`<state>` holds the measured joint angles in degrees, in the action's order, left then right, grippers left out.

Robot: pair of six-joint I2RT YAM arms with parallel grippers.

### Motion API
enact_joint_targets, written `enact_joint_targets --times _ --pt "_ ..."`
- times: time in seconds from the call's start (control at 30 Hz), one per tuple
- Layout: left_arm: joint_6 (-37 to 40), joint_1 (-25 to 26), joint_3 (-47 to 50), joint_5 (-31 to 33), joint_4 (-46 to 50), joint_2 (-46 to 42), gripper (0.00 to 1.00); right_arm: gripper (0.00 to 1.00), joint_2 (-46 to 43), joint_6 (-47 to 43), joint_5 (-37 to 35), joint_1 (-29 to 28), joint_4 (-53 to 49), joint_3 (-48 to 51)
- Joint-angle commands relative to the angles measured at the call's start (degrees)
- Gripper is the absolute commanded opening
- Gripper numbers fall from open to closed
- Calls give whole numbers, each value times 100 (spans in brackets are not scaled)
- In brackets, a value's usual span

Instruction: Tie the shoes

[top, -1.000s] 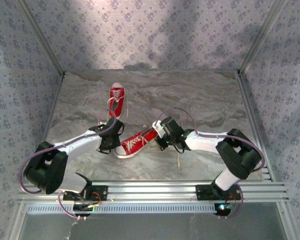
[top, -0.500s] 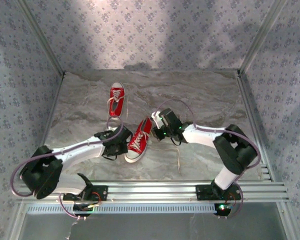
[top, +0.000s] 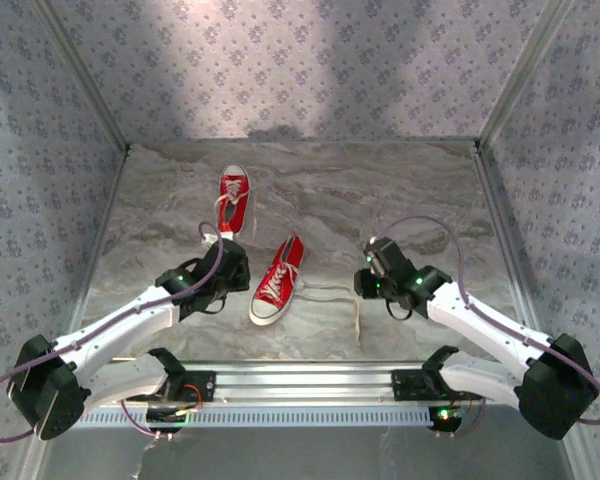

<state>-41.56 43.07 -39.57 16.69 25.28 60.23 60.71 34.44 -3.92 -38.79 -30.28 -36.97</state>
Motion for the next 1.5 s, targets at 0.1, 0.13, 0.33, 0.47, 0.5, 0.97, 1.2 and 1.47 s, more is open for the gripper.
enact_joint_targets --times 0.1,0.13,0.33,0.47,0.5,0.97,1.2,1.47 --pt "285 -27 -253 -101 -457 167 29 38 216 706 684 -124 -185 376" --pt "274 -29 -237 -117 -475 186 29 38 298 696 701 -143 -143 367" --pt "210 -27 -129 -154 -576 199 29 37 744 689 816 -156 173 414" --pt "210 -27 -130 -156 -559 208 30 32 1043 654 841 -156 369 434" --pt "210 -27 -130 -149 -560 200 29 30 1104 640 877 -151 444 445" --pt "513 -127 103 169 -604 -666 25 0 -625 205 -110 -403 -975 -448" --pt "1130 -237 456 -236 -1523 -1262 43 0 -712 -870 258 -624 -1199 -1552" --pt "2213 -223 754 -1551 -2646 -1268 54 0 -172 -1525 690 -752 -849 -2575"
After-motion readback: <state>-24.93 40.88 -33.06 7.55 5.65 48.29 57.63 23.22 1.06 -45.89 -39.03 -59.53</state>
